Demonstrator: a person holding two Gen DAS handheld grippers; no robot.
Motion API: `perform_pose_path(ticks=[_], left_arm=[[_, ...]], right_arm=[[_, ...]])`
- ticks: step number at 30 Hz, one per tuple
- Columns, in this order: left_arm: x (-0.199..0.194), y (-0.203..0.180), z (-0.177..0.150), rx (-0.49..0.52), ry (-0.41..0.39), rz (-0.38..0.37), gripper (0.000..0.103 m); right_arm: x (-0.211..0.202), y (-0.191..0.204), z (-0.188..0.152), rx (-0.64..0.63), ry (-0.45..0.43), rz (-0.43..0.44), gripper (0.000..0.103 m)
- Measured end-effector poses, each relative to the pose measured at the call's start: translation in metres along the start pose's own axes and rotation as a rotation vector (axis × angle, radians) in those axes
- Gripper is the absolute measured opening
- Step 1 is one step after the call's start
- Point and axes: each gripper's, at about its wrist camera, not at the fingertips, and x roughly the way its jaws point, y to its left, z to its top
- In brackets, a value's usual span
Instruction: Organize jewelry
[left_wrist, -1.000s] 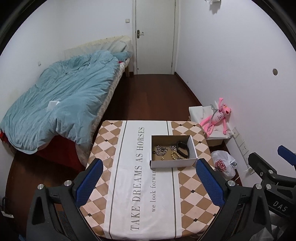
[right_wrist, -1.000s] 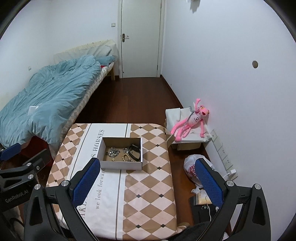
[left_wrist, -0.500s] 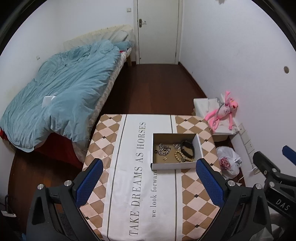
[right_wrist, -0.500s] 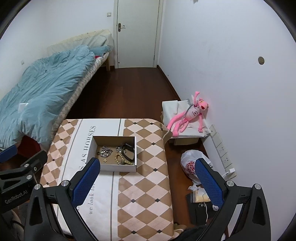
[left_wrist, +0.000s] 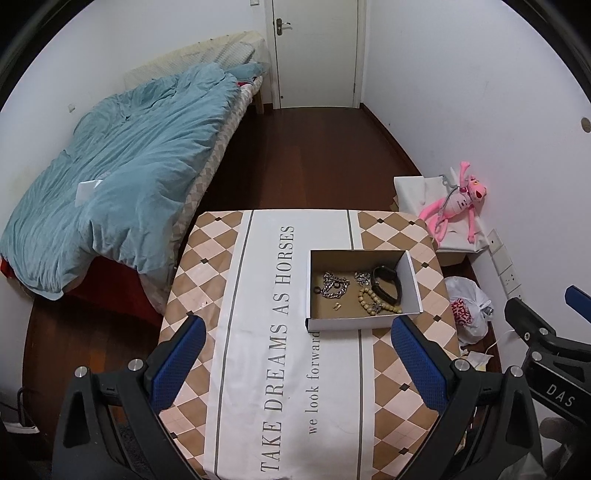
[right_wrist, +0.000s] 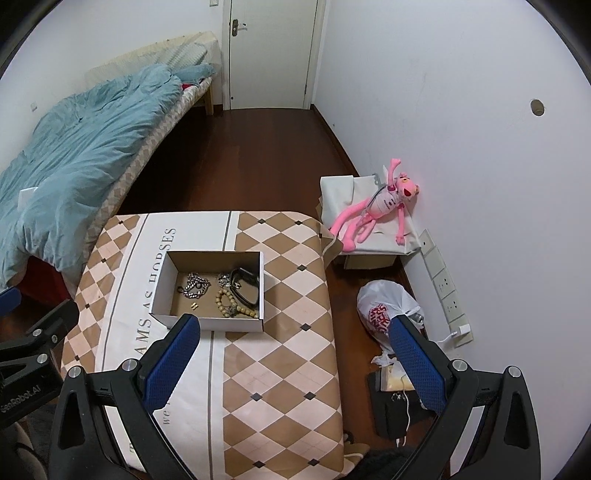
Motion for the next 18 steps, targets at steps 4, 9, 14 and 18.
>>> perform_pose_path(ticks=[4,9,14,18], left_arm=[[0.0025,-0.0003,0.0017,-0.001,0.003,-0.002,0.102],[0.0035,-0.0018,0.0023,0.0,-0.001,0.003,0.102],[0.0048,-0.0012,0.0027,-0.003,-0.001,0.005,0.102],[0.0054,0.0,0.0025,-0.001,0.002,0.005,0.102]], right_arm=[[0.0029,-0.0001,-0.0004,0.0,0.008,0.001,0.103],[0.0047,0.0008,-0.0005,0.002,0.013,0.007,0.103],[0.0059,0.0013,-0.0004,0.004,0.016,0.014,0.103],[0.0052,0.0031,-0.0006,0.005,0.021,0.018,0.103]])
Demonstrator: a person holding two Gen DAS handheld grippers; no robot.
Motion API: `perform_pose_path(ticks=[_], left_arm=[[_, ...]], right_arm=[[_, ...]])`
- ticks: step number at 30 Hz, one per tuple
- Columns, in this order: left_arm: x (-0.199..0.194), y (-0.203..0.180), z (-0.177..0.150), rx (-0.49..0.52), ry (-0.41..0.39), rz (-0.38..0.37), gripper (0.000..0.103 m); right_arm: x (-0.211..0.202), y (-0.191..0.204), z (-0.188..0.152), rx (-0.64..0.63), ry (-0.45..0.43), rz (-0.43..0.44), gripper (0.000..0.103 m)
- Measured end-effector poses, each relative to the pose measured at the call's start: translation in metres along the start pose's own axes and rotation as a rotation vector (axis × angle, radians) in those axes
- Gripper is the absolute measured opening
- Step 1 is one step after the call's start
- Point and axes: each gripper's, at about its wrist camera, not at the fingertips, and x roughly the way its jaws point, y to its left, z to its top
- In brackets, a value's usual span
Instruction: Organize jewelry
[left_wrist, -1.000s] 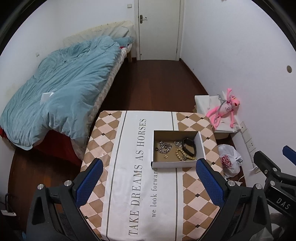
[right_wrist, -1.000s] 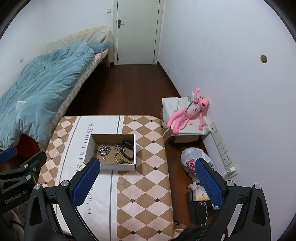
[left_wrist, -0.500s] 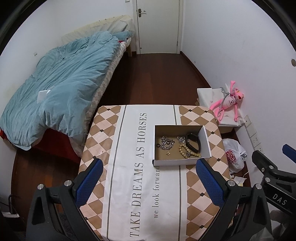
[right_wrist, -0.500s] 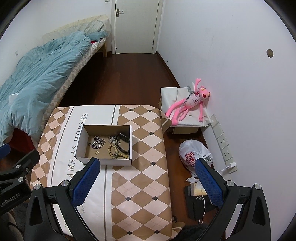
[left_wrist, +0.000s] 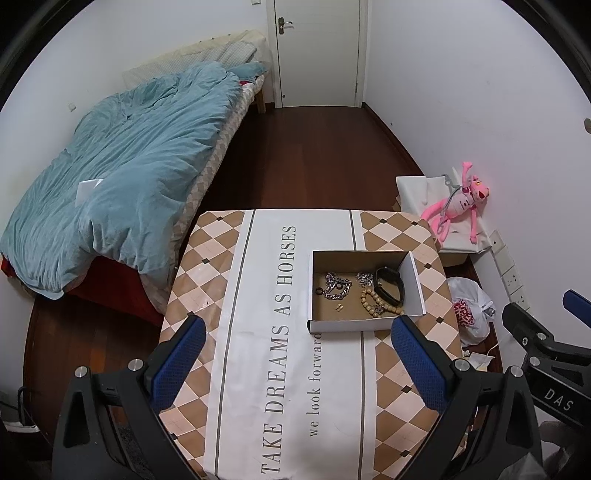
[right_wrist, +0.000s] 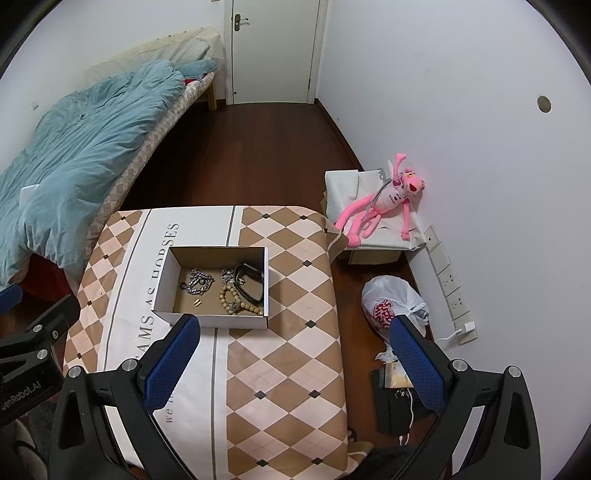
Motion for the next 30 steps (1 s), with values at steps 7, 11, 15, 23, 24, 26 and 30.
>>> perform_pose_path(ticks=[7,11,15,23,24,26,30], left_arm=[[0.001,0.0006,-0.001,0.0,0.0,-0.001,0.102],[0.0027,0.0023,-0.0025,0.001,0.003,-0.001,0.102],[0.0031,0.0025,-0.0029,0.0,0.005,-0.002,0.102],[0.0051,0.0035,-0.0051,0.0,0.009,-0.009,0.102],[0.0051,0.0029,-0.005,0.001,0.006,-0.006,0.102],[0.0054,0.002,-0.0057,0.004,0.008,-0.008,0.102],[0.0067,0.0016,-0.0056,0.007,0.012,-0.006,0.102]], right_arm=[[0.0031,0.0002,-0.0007,0.001,0.011,0.006,0.103],[0.0031,-0.0005,-0.0007,0.002,0.013,0.01,0.103],[0.0033,-0.0003,-0.0008,0.002,0.013,0.012,0.103],[0.0029,0.0002,-0.0007,0.0,0.012,0.009,0.103],[0.003,0.0001,-0.0007,0.001,0.012,0.011,0.103],[0.0029,0.0006,-0.001,0.002,0.011,0.009,0.103],[0.0021,0.0004,-0.0002,0.0,0.014,0.011,0.103]])
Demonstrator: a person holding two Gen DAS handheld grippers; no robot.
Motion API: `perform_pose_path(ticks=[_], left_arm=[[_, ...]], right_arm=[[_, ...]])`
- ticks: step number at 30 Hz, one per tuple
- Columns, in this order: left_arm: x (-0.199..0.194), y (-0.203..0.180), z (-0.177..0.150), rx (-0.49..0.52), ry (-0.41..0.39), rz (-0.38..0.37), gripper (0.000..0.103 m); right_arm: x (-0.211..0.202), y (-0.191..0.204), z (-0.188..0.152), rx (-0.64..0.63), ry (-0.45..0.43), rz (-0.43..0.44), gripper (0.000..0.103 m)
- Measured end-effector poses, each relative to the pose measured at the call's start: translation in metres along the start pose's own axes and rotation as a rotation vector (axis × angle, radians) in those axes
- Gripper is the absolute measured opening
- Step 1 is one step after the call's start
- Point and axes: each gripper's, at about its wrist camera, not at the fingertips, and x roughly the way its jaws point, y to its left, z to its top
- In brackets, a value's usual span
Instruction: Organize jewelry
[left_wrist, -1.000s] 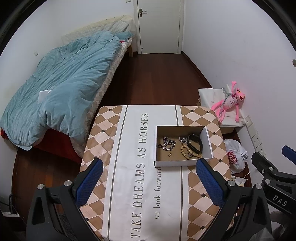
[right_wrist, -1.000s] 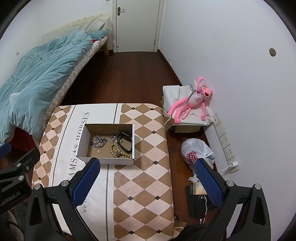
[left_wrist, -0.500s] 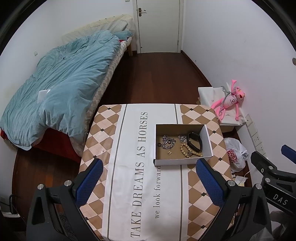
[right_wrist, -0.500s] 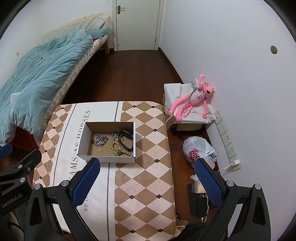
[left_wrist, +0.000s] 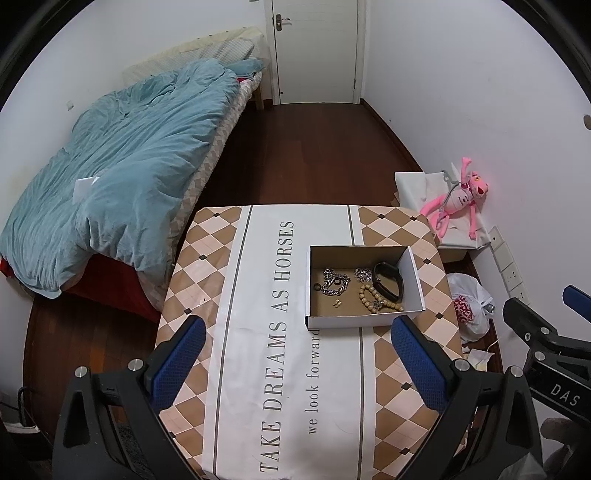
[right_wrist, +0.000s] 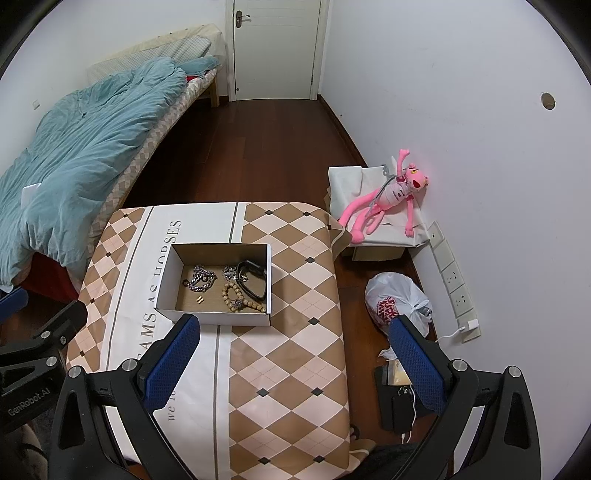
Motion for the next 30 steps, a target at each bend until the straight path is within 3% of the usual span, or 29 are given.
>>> perform_pose_path(ticks=[30], left_arm=[[0.0037,-0.0019,0.0026,-0.003,0.012,-0.007,0.102]], right_arm=[[0.0053,-0.0013,0.0012,-0.003,0.013,0.008,0.103]])
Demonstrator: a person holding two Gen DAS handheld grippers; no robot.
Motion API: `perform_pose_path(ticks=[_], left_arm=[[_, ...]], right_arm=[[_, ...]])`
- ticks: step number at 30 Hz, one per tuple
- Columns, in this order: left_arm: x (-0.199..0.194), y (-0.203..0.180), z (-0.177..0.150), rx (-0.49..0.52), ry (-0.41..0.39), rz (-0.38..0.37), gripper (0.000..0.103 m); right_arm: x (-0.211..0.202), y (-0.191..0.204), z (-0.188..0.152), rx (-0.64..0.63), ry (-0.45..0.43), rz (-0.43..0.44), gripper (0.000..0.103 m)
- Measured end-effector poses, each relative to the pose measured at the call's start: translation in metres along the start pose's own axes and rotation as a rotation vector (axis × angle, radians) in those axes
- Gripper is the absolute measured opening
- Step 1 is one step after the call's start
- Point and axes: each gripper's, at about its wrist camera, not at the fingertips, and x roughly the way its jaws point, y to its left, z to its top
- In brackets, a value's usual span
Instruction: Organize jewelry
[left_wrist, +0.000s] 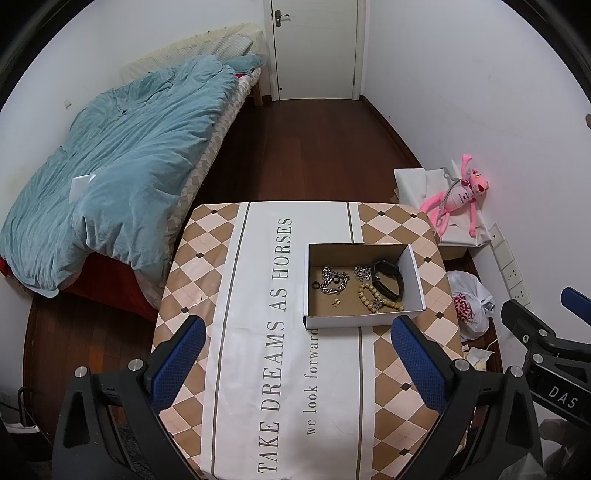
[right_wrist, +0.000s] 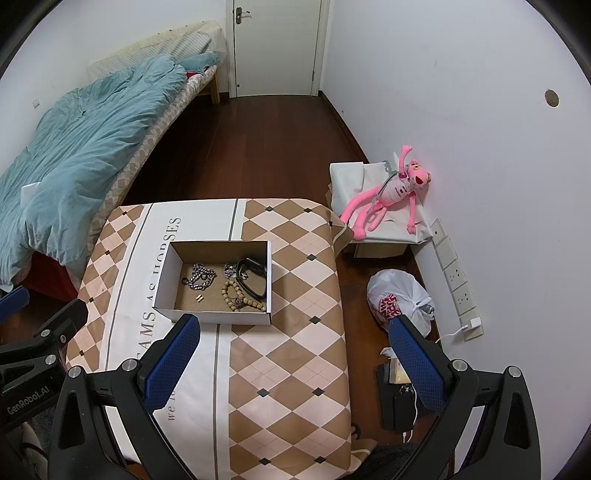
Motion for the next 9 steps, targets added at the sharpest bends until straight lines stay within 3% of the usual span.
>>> perform_pose_path(ticks=[9], left_arm=[[0.0001,0.0017,-0.0011,0.009,-0.015,0.003,0.102]], right_arm=[[0.0029,-0.0006,-0.001,-0.001,0.001,-0.004,0.103]])
